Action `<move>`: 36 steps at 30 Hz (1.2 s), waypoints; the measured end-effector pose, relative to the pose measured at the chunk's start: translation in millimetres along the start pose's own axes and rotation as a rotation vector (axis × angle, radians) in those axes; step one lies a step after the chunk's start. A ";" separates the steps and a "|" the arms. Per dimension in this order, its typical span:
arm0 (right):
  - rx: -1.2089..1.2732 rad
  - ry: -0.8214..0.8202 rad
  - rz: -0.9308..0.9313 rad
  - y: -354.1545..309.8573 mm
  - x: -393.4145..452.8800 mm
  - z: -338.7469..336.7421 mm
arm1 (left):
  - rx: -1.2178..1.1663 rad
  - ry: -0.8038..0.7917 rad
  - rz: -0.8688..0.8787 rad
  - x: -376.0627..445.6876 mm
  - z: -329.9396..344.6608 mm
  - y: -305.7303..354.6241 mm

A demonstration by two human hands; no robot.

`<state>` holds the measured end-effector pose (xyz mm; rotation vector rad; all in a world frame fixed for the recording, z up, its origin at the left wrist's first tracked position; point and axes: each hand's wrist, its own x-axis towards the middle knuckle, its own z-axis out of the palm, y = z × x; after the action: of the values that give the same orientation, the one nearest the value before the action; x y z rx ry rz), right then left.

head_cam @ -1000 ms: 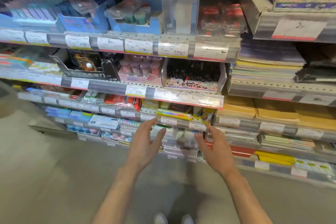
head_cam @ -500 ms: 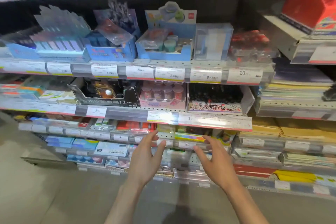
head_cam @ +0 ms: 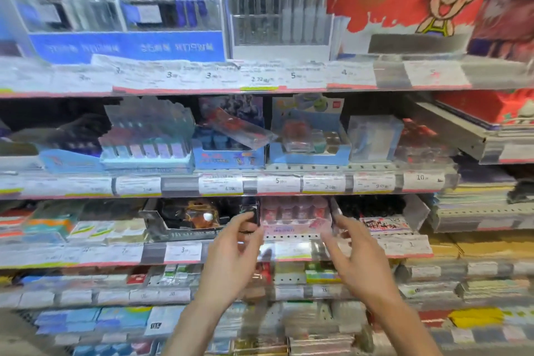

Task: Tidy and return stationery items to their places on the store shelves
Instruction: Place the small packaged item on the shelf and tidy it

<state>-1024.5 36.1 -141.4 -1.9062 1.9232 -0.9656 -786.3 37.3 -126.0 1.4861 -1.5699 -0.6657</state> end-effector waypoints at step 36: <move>0.655 -0.051 0.150 -90.1 102.8 -56.4 | -0.751 -0.019 -0.178 87.6 33.3 101.1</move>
<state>-999.0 -39.8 -17.1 -1.3730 1.4409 -1.2803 -861.1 -38.3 -38.4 1.0433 -1.0192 -1.2125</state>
